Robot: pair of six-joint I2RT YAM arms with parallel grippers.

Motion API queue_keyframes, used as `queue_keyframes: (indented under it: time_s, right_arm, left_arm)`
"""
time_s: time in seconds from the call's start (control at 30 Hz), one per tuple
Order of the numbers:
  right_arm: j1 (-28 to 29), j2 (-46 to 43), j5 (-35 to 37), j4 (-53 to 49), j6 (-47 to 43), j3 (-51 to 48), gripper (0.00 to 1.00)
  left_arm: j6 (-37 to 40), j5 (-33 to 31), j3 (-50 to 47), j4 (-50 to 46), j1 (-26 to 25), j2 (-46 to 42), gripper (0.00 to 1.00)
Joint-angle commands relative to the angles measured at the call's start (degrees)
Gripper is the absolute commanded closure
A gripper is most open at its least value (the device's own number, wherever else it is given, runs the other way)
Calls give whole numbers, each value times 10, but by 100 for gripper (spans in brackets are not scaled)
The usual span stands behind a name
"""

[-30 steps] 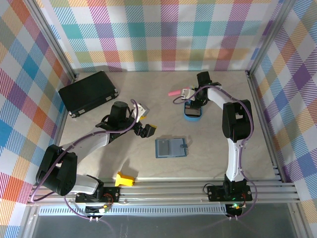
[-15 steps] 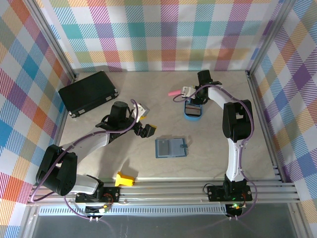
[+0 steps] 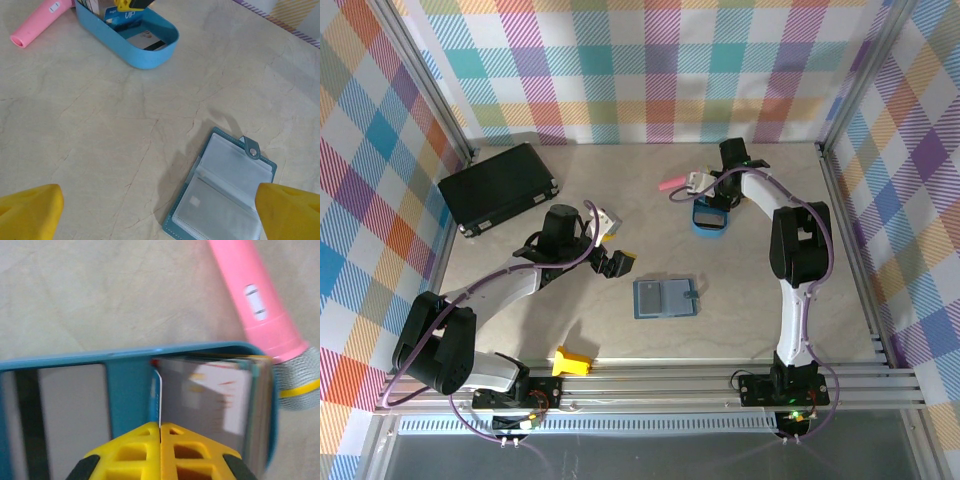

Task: Put the credit cards into the card holder

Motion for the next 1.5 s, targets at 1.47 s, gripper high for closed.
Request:
queue_keyframes:
  time_s: [1.47]
  right_arm:
    - [-23,-479,-490,343,1242,-336,100]
  left_arm:
    - [-735,-124,47,167,-12,-109,13]
